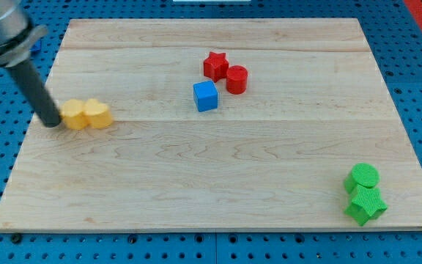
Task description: Slide the yellow heart and yellow hexagon to the center
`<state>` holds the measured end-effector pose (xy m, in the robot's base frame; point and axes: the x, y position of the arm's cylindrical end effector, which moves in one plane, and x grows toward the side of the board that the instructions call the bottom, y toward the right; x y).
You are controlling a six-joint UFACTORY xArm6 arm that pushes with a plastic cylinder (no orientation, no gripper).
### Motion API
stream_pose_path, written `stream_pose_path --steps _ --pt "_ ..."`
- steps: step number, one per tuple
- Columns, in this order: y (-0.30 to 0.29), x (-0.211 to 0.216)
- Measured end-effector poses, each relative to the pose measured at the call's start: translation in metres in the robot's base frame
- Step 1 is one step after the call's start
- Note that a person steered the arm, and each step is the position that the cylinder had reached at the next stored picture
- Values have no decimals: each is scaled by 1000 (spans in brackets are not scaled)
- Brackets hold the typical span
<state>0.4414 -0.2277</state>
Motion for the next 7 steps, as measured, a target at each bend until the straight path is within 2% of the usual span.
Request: stream_pose_path --steps 1,2,3,4,6,7 --pt "45 -24" --pt "78 -20" --pt "78 0" --pt "78 2" --pt "80 -82" --pt "92 -59"
